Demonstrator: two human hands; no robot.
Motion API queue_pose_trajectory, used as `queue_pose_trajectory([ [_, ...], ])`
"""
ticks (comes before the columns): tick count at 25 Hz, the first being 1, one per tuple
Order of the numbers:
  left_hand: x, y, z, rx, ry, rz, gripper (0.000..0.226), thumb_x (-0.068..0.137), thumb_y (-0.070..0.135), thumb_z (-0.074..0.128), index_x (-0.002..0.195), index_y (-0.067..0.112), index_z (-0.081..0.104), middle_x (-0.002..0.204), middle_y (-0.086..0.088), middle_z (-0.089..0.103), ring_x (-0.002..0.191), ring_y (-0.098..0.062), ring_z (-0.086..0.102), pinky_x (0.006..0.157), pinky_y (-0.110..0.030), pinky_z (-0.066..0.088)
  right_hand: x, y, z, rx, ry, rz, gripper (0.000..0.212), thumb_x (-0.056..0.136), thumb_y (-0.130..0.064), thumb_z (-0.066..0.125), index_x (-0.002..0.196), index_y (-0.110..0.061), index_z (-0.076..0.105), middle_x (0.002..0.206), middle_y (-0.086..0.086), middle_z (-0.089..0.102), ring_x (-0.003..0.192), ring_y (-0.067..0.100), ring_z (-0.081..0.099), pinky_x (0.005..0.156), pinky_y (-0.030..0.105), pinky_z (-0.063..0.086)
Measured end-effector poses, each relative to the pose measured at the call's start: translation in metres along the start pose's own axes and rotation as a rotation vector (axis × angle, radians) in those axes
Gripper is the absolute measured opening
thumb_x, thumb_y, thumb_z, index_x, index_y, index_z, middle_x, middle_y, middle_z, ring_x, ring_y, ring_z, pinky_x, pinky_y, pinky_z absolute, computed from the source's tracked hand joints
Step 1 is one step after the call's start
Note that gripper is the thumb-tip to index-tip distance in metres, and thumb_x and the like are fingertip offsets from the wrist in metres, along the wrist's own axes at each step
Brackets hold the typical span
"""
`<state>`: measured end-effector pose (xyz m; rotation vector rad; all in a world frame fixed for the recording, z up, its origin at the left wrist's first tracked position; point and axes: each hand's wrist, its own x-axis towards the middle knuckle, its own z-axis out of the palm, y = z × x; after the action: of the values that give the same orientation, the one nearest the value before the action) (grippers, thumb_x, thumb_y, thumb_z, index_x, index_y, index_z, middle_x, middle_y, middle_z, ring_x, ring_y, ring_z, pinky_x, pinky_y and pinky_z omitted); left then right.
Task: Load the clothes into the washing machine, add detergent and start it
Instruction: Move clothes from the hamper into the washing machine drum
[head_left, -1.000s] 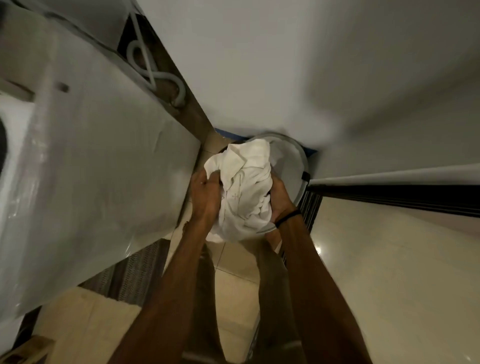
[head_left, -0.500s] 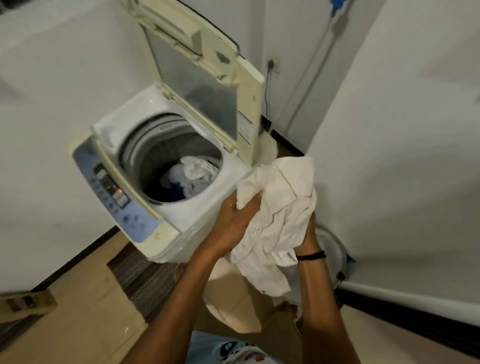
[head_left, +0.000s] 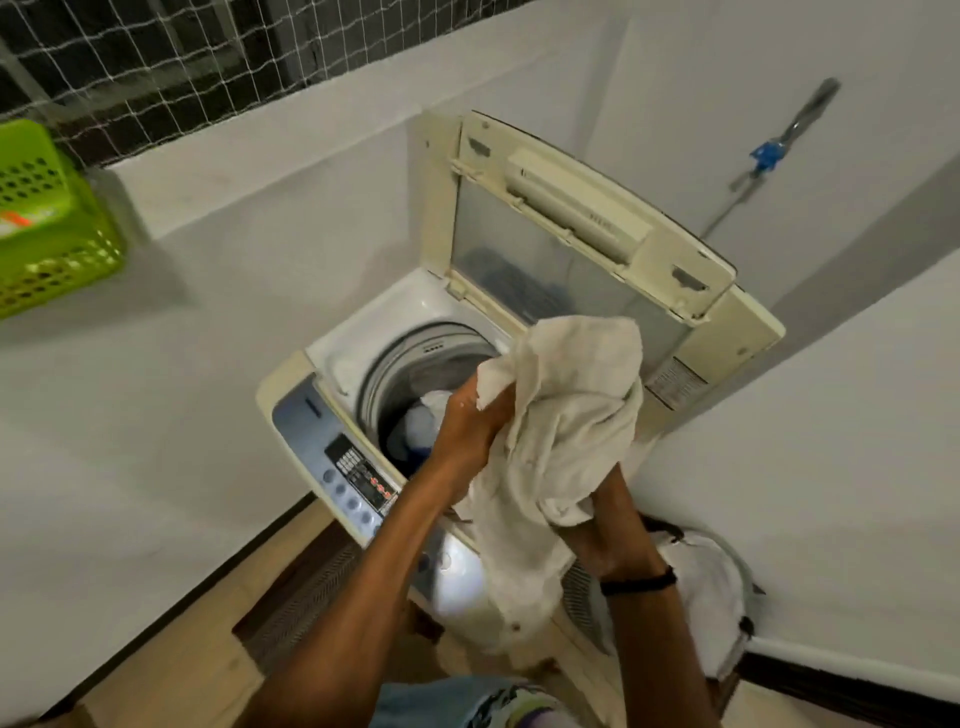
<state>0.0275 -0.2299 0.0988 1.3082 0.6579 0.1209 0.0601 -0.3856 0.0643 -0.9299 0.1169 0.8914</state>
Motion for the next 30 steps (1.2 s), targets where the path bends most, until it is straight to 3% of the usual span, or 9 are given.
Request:
queue_pose_trajectory([
  [3,0.020,-0.007,-0.035,0.174,-0.173,-0.045,0.036,0.103,0.022,0.046,0.134,0.010,0.056,0.111,-0.001,0.068,0.102,-0.015,0.064,0.095,-0.034,0.050,0.020,0.015,0.005,-0.003,0.108,-0.009,0.108,0.039,-0.050,0.097,0.135,-0.022,0.055,0.127,0.006,0.065,0.118,0.026,0.060,0.089,0.039,0.057],
  [7,0.024,-0.012,-0.057,0.224,-0.220,-0.060,0.036,0.096,0.030,0.053,0.131,0.029,0.060,0.121,0.006,0.069,0.112,-0.012,0.064,0.092,-0.031,0.053,0.036,0.015,0.010,-0.211,0.216,-0.122,0.099,0.041,-0.060,0.091,0.124,-0.015,0.059,0.119,0.013,0.068,0.108,0.029,0.066,0.094,0.048,0.052],
  [9,0.024,-0.019,-0.064,0.243,-0.162,-0.093,0.051,0.082,0.051,0.063,0.131,0.037,0.059,0.122,0.012,0.068,0.109,-0.008,0.064,0.093,-0.032,0.054,0.034,0.019,0.015,-0.229,0.209,-0.185,0.093,0.045,-0.061,0.090,0.121,-0.015,0.062,0.117,0.011,0.070,0.112,0.030,0.065,0.096,0.047,0.051],
  [12,0.027,-0.036,-0.078,0.364,0.020,-0.110,0.060,0.075,0.064,0.065,0.128,0.035,0.057,0.118,0.007,0.067,0.105,-0.013,0.064,0.092,-0.039,0.054,0.031,0.029,0.022,-0.220,0.202,-0.256,0.077,0.053,-0.054,0.088,0.119,-0.023,0.063,0.115,-0.001,0.073,0.108,0.019,0.068,0.083,0.029,0.057],
  [15,0.030,-0.048,-0.093,0.336,0.204,-0.109,0.037,0.088,0.056,0.059,0.107,0.024,0.064,0.105,-0.004,0.069,0.100,-0.026,0.066,0.088,-0.045,0.056,0.037,0.045,0.028,-0.310,0.364,-0.341,0.055,0.070,-0.038,0.083,0.119,-0.035,0.060,0.118,-0.010,0.070,0.111,0.013,0.066,0.091,0.032,0.055],
  [19,0.057,-0.029,-0.100,0.129,-0.042,-0.281,0.057,0.089,0.074,0.036,0.120,0.033,0.062,0.113,0.004,0.069,0.107,-0.020,0.065,0.085,-0.039,0.057,0.070,0.065,0.039,-0.471,0.523,-0.436,0.061,0.067,-0.046,0.082,0.122,-0.035,0.057,0.122,-0.010,0.066,0.114,0.012,0.062,0.100,0.043,0.050],
  [23,0.123,-0.029,-0.109,0.318,-0.228,-0.128,0.028,0.099,0.049,0.043,0.118,0.034,0.056,0.112,0.012,0.061,0.110,-0.014,0.059,0.097,-0.038,0.049,0.124,0.089,0.058,-0.532,0.609,-0.549,0.057,0.077,-0.039,0.076,0.127,-0.027,0.053,0.129,-0.009,0.061,0.121,0.008,0.057,0.103,0.031,0.046],
  [26,0.176,-0.042,-0.117,0.537,-0.333,-0.041,0.034,0.095,0.039,0.054,0.127,0.033,0.056,0.116,0.013,0.063,0.118,-0.019,0.059,0.086,-0.020,0.048,0.176,0.112,0.048,-0.682,0.689,-0.431,0.064,0.083,-0.049,0.070,0.137,-0.027,0.044,0.138,-0.010,0.055,0.129,0.009,0.051,0.106,0.028,0.041],
  [30,0.224,-0.072,-0.134,0.995,-0.397,-0.170,0.054,0.091,0.024,0.062,0.142,0.011,0.048,0.139,-0.009,0.054,0.129,-0.029,0.052,0.102,-0.032,0.043,0.215,0.143,0.016,-1.119,0.631,0.106,0.051,0.089,-0.040,0.060,0.131,-0.011,0.052,0.127,0.010,0.062,0.118,0.030,0.058,0.095,0.035,0.048],
])
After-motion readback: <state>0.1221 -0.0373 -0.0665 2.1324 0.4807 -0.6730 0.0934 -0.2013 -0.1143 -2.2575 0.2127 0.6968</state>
